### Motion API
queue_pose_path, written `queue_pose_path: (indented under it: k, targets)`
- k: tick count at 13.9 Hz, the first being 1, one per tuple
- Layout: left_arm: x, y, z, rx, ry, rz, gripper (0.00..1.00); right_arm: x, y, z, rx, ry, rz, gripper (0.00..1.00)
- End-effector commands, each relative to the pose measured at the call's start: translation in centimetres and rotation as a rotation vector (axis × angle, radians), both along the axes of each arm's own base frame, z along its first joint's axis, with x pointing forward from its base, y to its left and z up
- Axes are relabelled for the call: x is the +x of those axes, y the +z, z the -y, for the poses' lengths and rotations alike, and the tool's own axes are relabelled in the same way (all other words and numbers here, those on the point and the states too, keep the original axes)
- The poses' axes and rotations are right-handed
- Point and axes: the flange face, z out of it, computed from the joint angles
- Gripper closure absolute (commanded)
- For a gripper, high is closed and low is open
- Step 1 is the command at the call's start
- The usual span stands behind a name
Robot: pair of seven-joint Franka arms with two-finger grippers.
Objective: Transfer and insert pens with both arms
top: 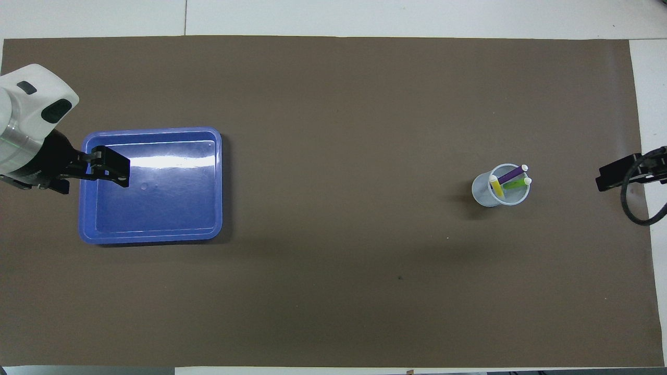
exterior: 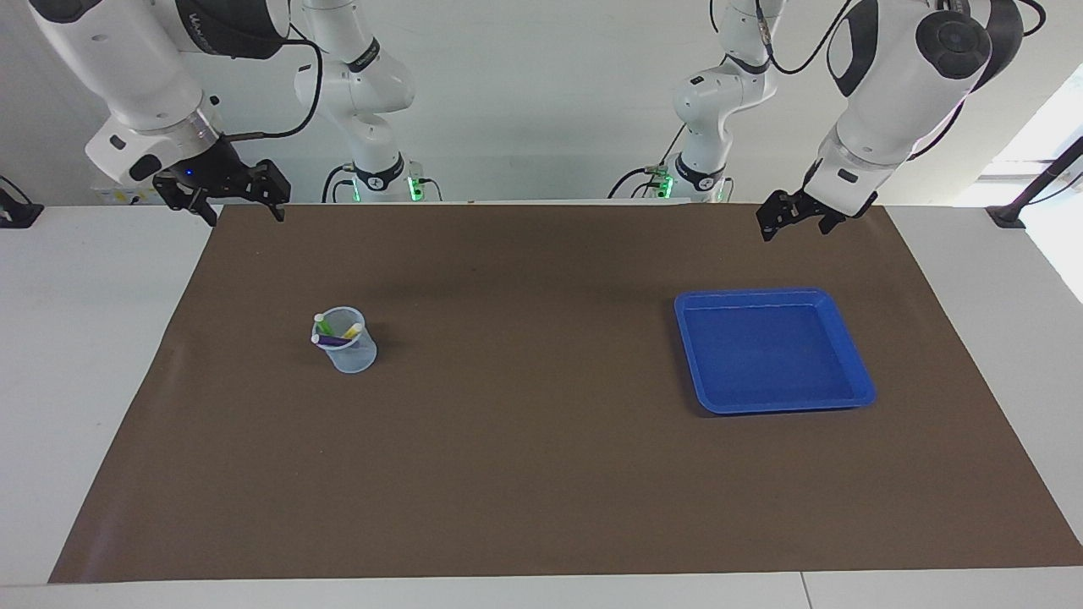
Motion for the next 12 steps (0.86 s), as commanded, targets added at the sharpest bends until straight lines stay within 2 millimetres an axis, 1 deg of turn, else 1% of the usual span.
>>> queue_pose_path:
  k: [1, 3, 5, 6, 8, 9, 10, 12]
  targets:
    - [-1.1, 1.3, 1.6, 0.041, 0.072, 0.052, 0.0, 0.0, 0.1, 0.8, 0.0, -0.027, 0.029, 0.0]
    - [-1.3, 1.2, 0.9, 0.043, 0.038, 0.029, 0.0, 0.0, 0.1, 1.0, 0.0, -0.03, 0.029, 0.0]
    - [-1.2, 1.1, 0.4, 0.038, -0.086, -0.002, 0.0, 0.1, 0.2, 1.0, 0.0, -0.03, 0.033, 0.0]
    - [-1.3, 1.6, 0.2, 0.031, -0.102, -0.007, 0.0, 0.1, 0.2, 0.9, 0.0, -0.028, 0.033, 0.0]
    - [-0.9, 1.9, -1.5, -0.015, -0.125, -0.014, 0.0, 0.1, 0.2, 1.0, 0.0, -0.03, 0.034, 0.0]
    - [-1.0, 1.6, -2.5, -0.062, -0.123, -0.009, 0.0, 0.2, 0.2, 1.0, 0.0, -0.03, 0.034, 0.0]
    - [-0.9, 0.3, -3.4, -0.074, -0.111, -0.025, 0.0, 0.2, 0.3, 0.9, -0.001, -0.028, 0.036, 0.0]
    - [-0.5, -0.4, -3.7, -0.098, -0.09, -0.024, 0.0, 0.2, 0.4, 0.9, 0.0, -0.028, 0.036, 0.0]
